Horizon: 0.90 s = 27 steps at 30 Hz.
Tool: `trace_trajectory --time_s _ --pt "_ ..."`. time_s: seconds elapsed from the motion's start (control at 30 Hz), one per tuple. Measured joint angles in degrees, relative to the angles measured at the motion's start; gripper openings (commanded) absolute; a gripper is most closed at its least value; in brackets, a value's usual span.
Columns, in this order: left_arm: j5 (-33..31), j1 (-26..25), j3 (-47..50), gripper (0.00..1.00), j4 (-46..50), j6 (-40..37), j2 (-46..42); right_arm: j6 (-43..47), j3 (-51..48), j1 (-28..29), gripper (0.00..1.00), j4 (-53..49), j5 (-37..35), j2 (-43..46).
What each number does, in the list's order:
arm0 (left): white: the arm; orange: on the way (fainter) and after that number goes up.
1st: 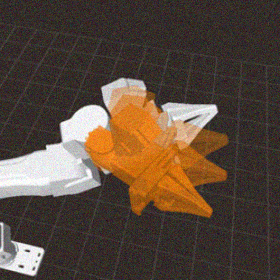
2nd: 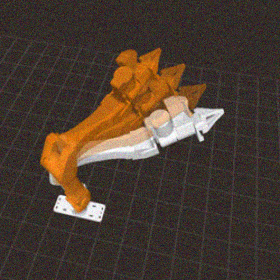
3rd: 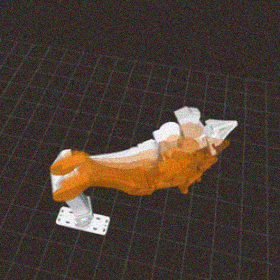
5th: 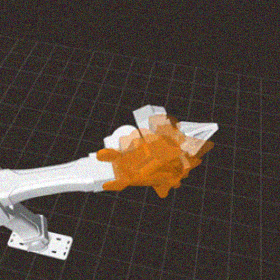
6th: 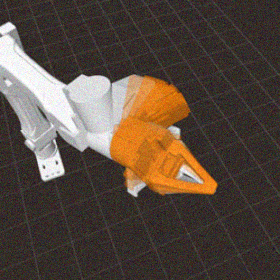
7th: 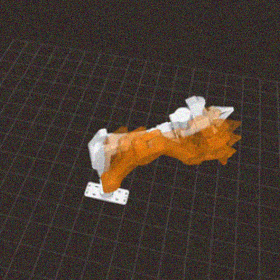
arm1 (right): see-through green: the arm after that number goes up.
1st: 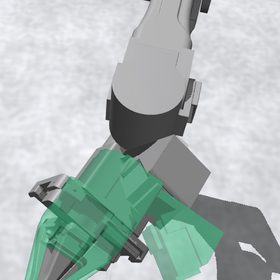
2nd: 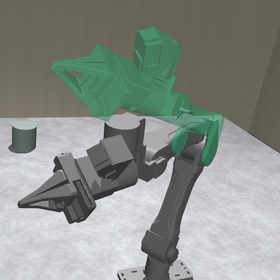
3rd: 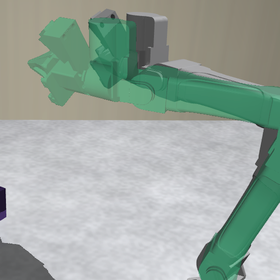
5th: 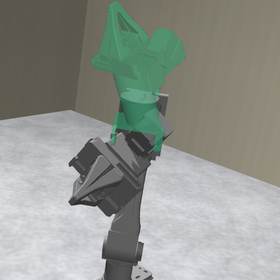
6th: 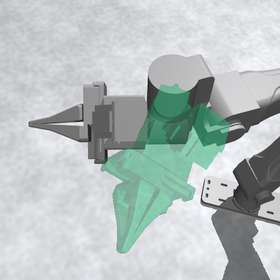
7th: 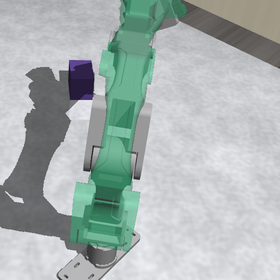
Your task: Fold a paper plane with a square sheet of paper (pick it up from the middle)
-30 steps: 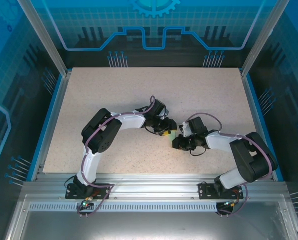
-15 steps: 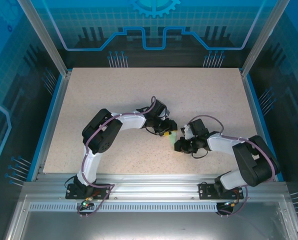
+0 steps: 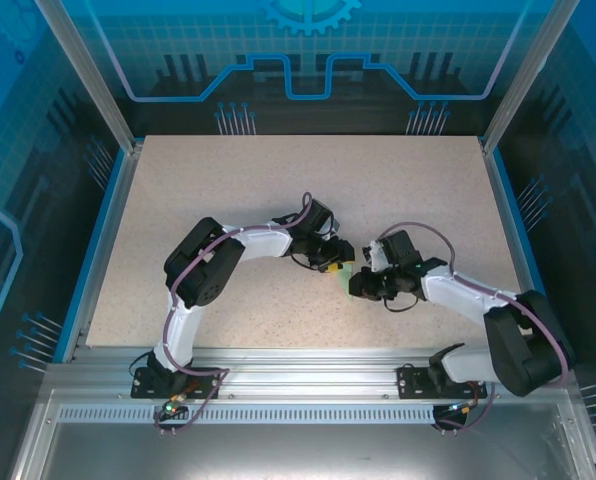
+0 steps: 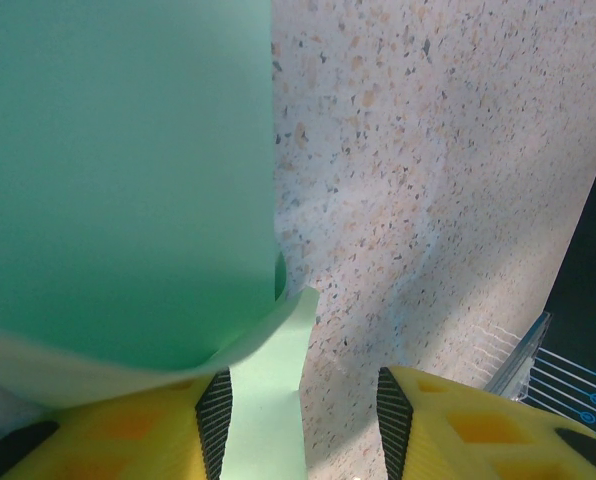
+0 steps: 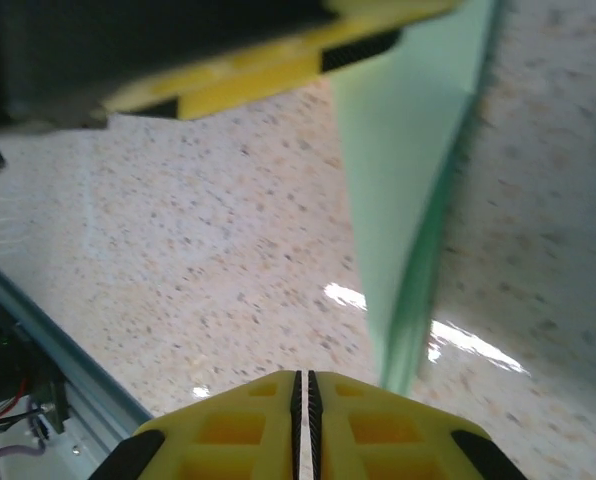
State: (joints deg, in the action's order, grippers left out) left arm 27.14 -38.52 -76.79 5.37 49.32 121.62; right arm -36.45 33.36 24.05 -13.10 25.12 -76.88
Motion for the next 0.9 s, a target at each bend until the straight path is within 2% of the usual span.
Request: trace_trajectory --time_s 0.3,0.47,0.73,0.9 --pt "0.2 0.0 0.0 0.47 0.2 -0.2 0.0 -0.9 0.8 1.3 0.13 3.9 0.3 -9.8" --pt "0.2 0.0 0.0 0.47 0.2 -0.2 0.0 -1.3 -2.6 1.3 0.14 6.6 0.0 -8.1" --pt "0.2 0.0 0.0 0.47 0.2 -0.2 0.0 -1.3 -4.9 1.3 0.14 0.7 -1.5 -2.0" --pt "0.2 0.0 0.0 0.47 0.2 -0.2 0.0 -2.0 -4.2 1.3 0.15 1.2 -2.0 0.1"
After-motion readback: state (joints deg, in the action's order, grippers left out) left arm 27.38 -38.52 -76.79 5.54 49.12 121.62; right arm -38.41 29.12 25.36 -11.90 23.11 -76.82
